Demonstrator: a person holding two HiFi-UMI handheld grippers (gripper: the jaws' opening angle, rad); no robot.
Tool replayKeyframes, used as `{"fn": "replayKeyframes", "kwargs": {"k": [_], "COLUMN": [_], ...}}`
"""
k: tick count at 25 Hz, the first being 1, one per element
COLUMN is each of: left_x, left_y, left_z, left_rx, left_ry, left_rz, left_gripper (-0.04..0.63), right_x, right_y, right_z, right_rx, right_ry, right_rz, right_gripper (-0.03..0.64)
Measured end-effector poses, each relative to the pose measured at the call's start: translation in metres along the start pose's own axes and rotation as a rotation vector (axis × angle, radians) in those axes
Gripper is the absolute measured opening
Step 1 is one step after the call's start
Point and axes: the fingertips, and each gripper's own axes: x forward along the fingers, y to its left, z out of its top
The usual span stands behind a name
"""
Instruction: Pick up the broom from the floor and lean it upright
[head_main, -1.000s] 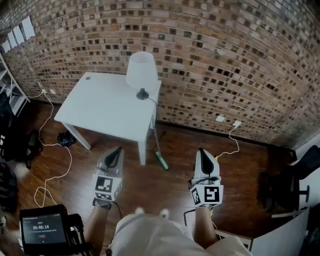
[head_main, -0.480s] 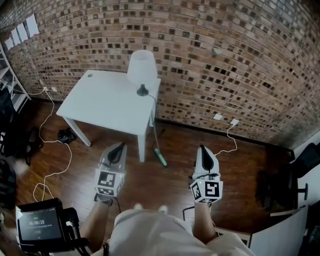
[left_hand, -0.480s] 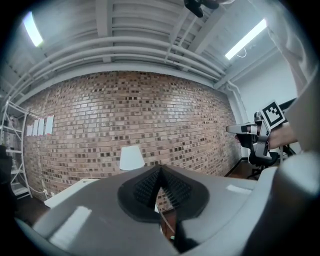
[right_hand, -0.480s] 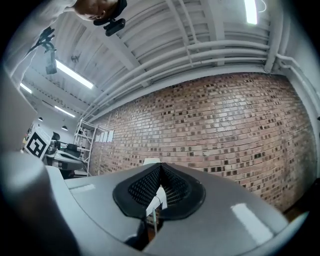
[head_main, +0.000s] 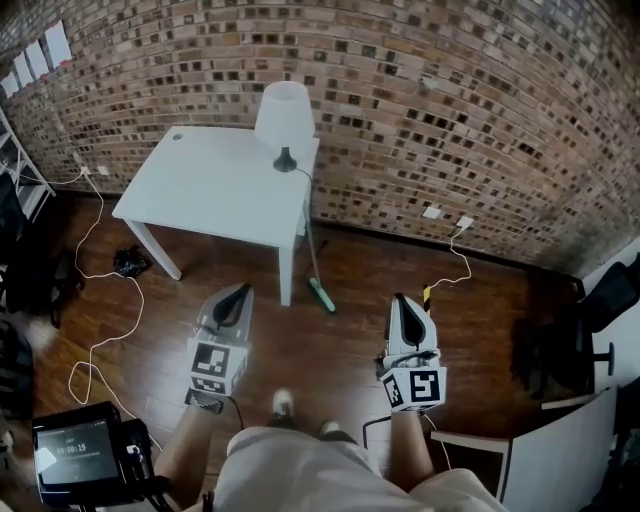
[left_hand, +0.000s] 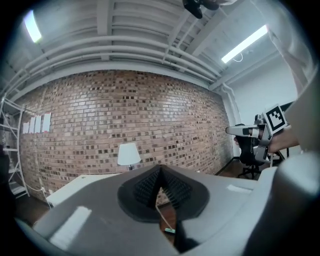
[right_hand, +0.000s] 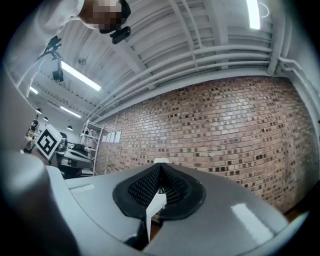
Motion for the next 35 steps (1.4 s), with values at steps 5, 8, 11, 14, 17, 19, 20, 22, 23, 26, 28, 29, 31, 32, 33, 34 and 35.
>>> {"fn": "replayKeyframes", "kwargs": {"k": [5, 8, 11, 14, 17, 19, 20, 22, 23, 26, 28, 29, 31, 32, 33, 34, 35], "left_x": [-0.039, -0.072, -0.121, -0.177, -0.228, -0.252, -0.261, -0.276, -0.283, -0.294, -0.298, -0.300, -0.302, -0.302, -0.303, -0.304, -0.305], "left_y": [-0.037, -0.070, -0.123, -0.190, -0.238, -0.254, -0.258, -0.266, -0.268, -0.266, -0.262, -0.260, -0.255, -0.252, -0.249, -0.248, -0.248], "left_z": [-0.007, -0.009, -0.008, -0.012, -0.015, -0.013, -0.013, -0.013, -0.012, -0.008, -0.008, -0.008, -0.006, -0.005, -0.005, -0.004, -0.004], "left_rx": [-0.025, -0.007, 0.015, 0.020, 0.042, 0.048, 0.044, 0.037, 0.037, 0.029, 0.025, 0.026, 0.027, 0.022, 0.017, 0.014, 0.015], "left_ry": [-0.001, -0.006, -0.006, -0.008, -0.014, -0.022, -0.020, -0.018, -0.020, -0.033, -0.033, -0.031, -0.036, -0.039, -0.038, -0.036, -0.033], "left_rz": [-0.024, -0.014, -0.008, -0.024, -0.053, -0.045, -0.035, -0.024, -0.023, -0.010, -0.003, -0.004, -0.006, -0.006, -0.007, -0.009, -0.012], "left_gripper": [0.000, 0.001, 0.000, 0.002, 0.000, 0.002, 0.002, 0.002, 0.002, 0.002, 0.002, 0.002, 0.002, 0.002, 0.002, 0.002, 0.002], "right_x": [-0.038, -0.080, -0.148, -0.229, -0.294, -0.325, -0.337, -0.357, -0.363, -0.371, -0.372, -0.373, -0.372, -0.370, -0.369, -0.368, -0.367], "right_y": [0.010, 0.012, 0.014, 0.014, 0.014, 0.014, 0.015, 0.019, 0.022, 0.032, 0.040, 0.044, 0.050, 0.052, 0.054, 0.057, 0.059], "right_z": [0.003, 0.009, 0.014, 0.012, 0.012, 0.015, 0.017, 0.018, 0.019, 0.022, 0.024, 0.026, 0.029, 0.031, 0.032, 0.032, 0.032], "right_rx": [0.016, -0.001, 0.057, 0.094, 0.130, 0.141, 0.139, 0.133, 0.130, 0.103, 0.085, 0.078, 0.065, 0.063, 0.060, 0.053, 0.042], "right_ry": [0.016, 0.010, -0.011, 0.005, 0.045, 0.062, 0.070, 0.086, 0.091, 0.099, 0.105, 0.106, 0.104, 0.105, 0.109, 0.115, 0.122], "right_rz": [0.048, 0.059, 0.107, 0.156, 0.157, 0.140, 0.130, 0.114, 0.110, 0.105, 0.092, 0.085, 0.071, 0.067, 0.066, 0.068, 0.068], "right_gripper": [0.014, 0.014, 0.014, 0.012, 0.012, 0.012, 0.012, 0.012, 0.012, 0.012, 0.012, 0.012, 0.012, 0.012, 0.012, 0.012, 0.011]}}
